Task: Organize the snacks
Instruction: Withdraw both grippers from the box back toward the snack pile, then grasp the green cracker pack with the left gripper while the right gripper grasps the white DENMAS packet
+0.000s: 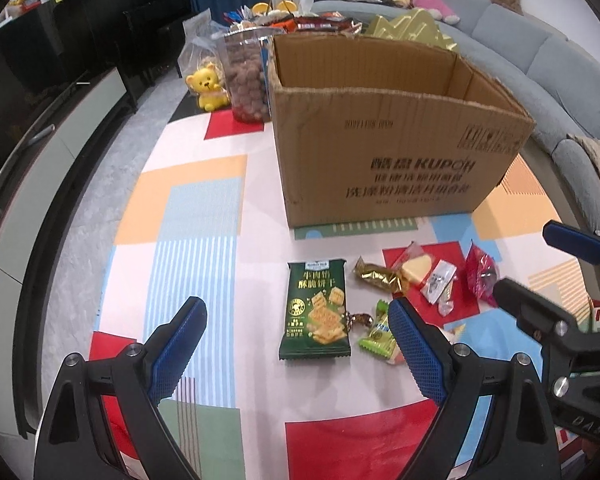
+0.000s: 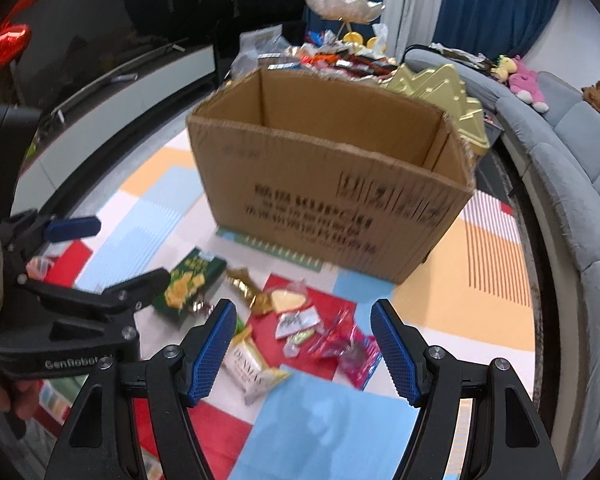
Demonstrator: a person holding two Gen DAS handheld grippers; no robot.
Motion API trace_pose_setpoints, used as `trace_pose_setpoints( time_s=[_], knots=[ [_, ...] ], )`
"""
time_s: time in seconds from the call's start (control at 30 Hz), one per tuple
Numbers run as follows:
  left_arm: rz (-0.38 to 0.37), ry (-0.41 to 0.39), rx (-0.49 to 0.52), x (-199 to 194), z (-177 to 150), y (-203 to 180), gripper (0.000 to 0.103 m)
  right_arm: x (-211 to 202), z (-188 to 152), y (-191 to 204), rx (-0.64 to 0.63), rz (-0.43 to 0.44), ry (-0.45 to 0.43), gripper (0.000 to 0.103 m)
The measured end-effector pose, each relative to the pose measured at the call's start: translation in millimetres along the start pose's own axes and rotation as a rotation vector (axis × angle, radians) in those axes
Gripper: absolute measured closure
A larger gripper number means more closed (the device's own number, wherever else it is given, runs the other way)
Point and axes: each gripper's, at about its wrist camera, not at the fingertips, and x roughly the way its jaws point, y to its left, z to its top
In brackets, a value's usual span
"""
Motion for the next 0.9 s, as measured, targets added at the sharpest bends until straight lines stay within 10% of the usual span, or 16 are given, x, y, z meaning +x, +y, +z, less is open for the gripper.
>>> trace_pose_setpoints(
  time_s=[0.9],
  knots=[
    [-0.053,0.197,0.005,65,5,10,0.011,71,-17,25,-0.111,0.135,0.294,0.033]
  ],
)
